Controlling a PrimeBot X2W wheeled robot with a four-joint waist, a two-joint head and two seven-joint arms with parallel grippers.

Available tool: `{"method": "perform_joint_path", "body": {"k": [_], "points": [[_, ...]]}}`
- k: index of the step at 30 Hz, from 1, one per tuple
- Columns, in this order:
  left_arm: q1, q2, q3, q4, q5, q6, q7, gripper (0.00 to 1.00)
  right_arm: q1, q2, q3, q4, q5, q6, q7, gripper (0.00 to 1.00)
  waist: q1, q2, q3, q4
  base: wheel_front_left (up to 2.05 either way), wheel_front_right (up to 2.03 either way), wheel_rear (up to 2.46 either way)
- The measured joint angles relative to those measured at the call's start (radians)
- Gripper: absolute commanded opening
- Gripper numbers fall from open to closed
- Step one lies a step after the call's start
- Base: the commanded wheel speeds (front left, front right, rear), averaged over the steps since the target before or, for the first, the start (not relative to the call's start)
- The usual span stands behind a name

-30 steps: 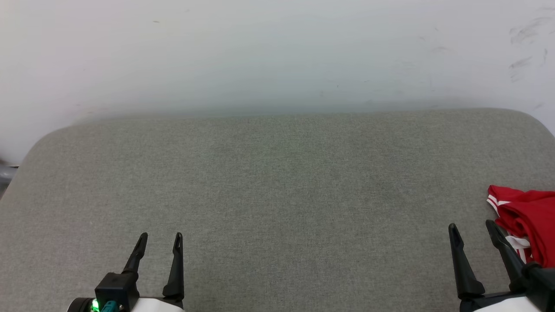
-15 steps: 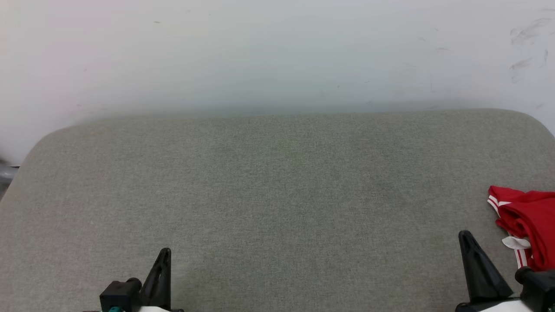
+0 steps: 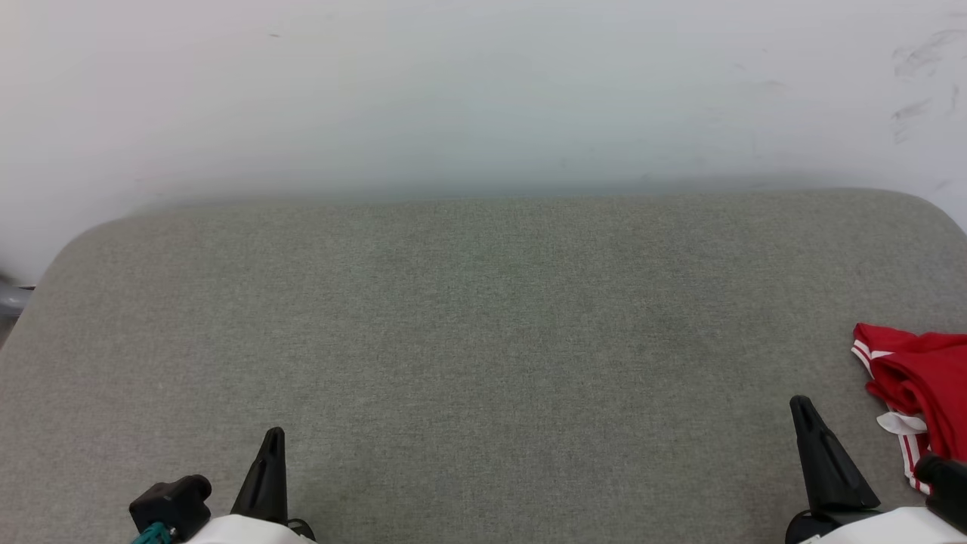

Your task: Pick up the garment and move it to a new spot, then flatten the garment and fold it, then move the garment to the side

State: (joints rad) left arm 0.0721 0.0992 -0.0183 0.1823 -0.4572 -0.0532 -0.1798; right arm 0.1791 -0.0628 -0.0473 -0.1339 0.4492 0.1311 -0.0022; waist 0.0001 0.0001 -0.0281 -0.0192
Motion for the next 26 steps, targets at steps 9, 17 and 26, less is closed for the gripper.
{"method": "perform_joint_path", "body": {"k": [9,17,26], "points": [[-0.021,-0.006,0.016,0.007,-0.149,-0.008,0.037,0.00,-0.037,-0.008,0.005,0.047,0.158,0.000,0.004,0.00,0.0000,0.0000,0.003,0.002,0.00,0.00,0.00],[-0.039,-0.012,0.030,0.014,-0.268,-0.016,0.065,0.00,-0.064,-0.012,0.007,0.086,0.285,0.000,0.009,0.00,0.0000,0.0000,0.005,0.003,0.00,0.00,0.00],[-0.058,-0.016,0.044,0.020,-0.389,-0.025,0.098,0.00,-0.092,-0.016,0.007,0.126,0.414,0.000,0.013,0.00,0.0001,0.0000,0.007,0.004,0.00,0.00,0.00]]}}
